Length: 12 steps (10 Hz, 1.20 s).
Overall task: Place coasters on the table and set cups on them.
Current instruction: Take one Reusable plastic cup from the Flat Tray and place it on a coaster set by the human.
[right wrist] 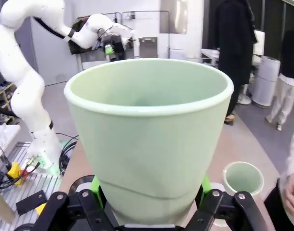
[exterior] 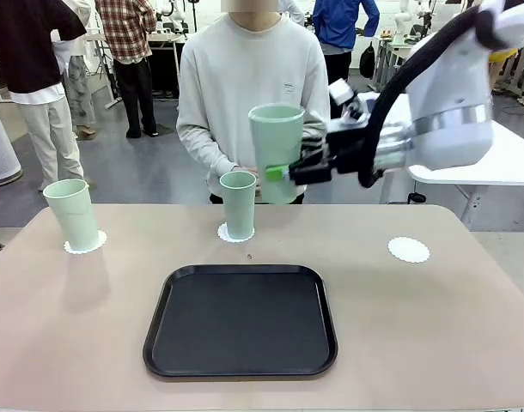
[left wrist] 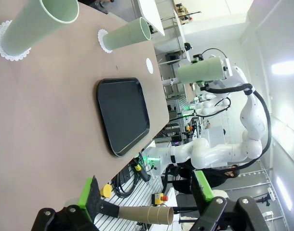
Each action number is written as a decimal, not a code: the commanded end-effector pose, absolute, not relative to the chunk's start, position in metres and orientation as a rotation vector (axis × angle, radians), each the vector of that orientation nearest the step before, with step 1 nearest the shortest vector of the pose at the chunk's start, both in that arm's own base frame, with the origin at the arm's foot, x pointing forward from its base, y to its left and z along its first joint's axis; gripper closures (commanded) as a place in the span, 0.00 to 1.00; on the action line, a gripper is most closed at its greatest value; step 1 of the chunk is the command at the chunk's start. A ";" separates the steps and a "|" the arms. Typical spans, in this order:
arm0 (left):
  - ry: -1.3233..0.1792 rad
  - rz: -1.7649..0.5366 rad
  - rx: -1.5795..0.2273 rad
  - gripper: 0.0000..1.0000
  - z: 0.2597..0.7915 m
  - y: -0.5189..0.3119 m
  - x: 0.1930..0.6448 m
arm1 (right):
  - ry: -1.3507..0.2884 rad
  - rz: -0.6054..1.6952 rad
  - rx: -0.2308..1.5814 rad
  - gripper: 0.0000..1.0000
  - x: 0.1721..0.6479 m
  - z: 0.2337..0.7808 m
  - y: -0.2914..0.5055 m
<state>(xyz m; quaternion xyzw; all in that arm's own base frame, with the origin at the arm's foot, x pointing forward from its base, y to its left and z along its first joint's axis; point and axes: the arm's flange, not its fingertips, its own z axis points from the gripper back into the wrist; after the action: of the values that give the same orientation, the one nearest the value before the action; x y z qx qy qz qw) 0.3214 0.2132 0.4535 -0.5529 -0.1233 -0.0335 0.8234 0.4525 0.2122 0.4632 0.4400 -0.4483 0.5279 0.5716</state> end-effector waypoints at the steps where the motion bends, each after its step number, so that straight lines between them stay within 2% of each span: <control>1: -0.277 -0.075 -1.184 0.00 0.455 0.214 0.321 | -1.005 1.196 0.998 1.00 0.464 0.449 0.209; 3: -0.277 -0.075 -1.184 0.00 0.455 0.214 0.321 | -1.051 1.238 1.032 1.00 0.452 0.463 0.212; 4: -0.277 -0.075 -1.184 0.00 0.455 0.214 0.321 | -1.043 1.211 1.006 0.17 0.458 0.464 0.200; 5: -0.277 -0.075 -1.184 0.00 0.455 0.214 0.321 | -0.991 1.207 1.001 0.17 0.474 0.463 0.164; 7: -0.277 -0.075 -1.184 0.00 0.455 0.214 0.321 | -1.068 1.157 1.058 0.17 0.491 0.474 0.078; 9: -0.277 -0.075 -1.184 0.00 0.455 0.214 0.321 | -1.176 1.099 1.016 0.17 0.494 0.482 0.000; 12: -0.277 -0.075 -1.184 0.00 0.455 0.214 0.321 | -1.219 1.028 0.924 0.17 0.502 0.472 -0.076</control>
<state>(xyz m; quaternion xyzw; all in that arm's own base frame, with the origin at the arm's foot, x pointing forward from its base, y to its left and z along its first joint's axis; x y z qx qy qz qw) 0.3215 0.2132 0.4535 -0.5528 -0.1233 -0.0335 0.8235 0.4919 -0.0787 0.4806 0.4091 -0.5258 0.4335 0.6068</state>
